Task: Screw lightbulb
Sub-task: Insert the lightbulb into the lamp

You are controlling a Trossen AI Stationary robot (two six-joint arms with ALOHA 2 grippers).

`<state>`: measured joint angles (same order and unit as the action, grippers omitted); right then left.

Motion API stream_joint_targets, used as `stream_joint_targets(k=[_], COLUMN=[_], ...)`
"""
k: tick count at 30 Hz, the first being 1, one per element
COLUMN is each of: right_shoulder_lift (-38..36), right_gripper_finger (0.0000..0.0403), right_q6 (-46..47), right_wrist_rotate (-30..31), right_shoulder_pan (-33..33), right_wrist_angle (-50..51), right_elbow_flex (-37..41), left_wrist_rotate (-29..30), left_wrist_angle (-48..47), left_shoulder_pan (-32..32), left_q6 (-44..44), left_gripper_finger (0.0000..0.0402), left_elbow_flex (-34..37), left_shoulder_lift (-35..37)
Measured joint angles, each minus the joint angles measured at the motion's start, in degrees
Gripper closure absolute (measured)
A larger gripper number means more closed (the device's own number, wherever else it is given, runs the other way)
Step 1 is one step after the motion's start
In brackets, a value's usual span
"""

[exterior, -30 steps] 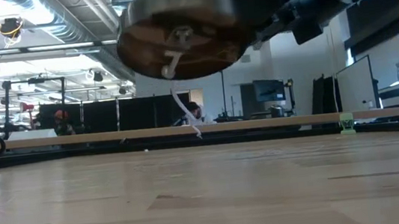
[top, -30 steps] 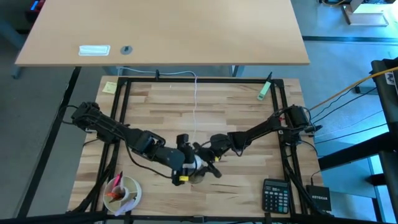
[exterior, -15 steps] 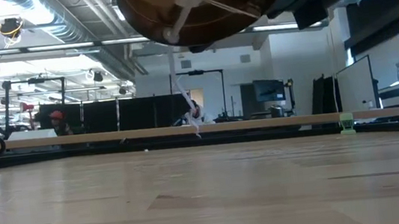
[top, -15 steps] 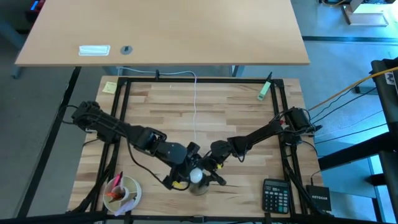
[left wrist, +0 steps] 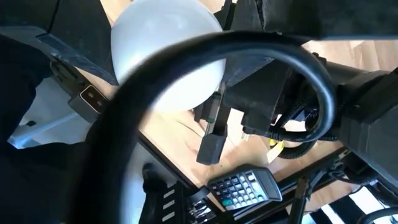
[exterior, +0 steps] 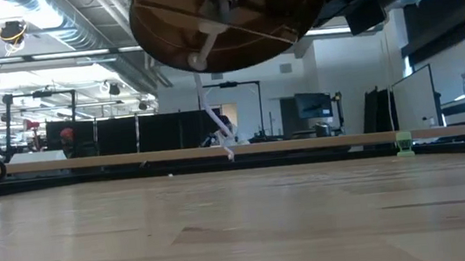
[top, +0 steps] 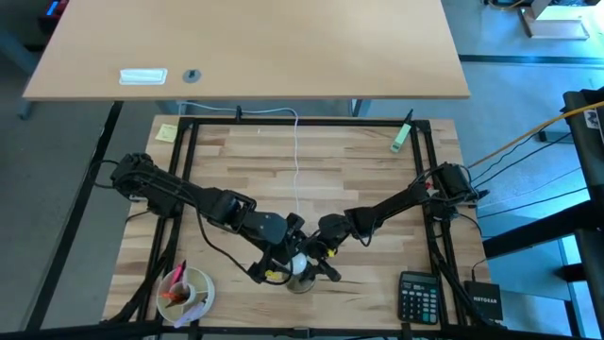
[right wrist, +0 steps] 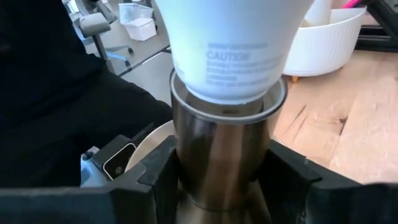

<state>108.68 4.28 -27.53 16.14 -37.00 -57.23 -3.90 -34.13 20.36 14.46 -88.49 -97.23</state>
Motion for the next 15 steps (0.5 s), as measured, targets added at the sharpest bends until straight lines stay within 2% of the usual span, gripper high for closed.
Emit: stream_joint_targets(k=[4,11,15], right_shoulder_lift=[-0.15,-2.13,-5.2], right_gripper_finger=[0.0225,0.0225,0.0225], right_q6=[-0.05,0.14,-0.01], right_wrist_rotate=[1.21,2.99,4.53], right_shoulder_pan=[0.0,-0.02,-0.04], right_wrist_angle=[0.98,2.71,2.18], right_elbow_flex=[-0.02,0.0,-0.39], left_wrist_rotate=[0.04,0.57,0.91], left_wrist_angle=[-0.04,0.18,-0.92], left_shoulder_pan=[-0.3,-0.98,-0.95], left_q6=[-0.65,-1.92,-2.09], left_gripper_finger=[0.0147,0.0105,0.0098], left_elbow_flex=[0.04,-0.02,0.09], left_shoulder_lift=[0.0,0.02,0.06])
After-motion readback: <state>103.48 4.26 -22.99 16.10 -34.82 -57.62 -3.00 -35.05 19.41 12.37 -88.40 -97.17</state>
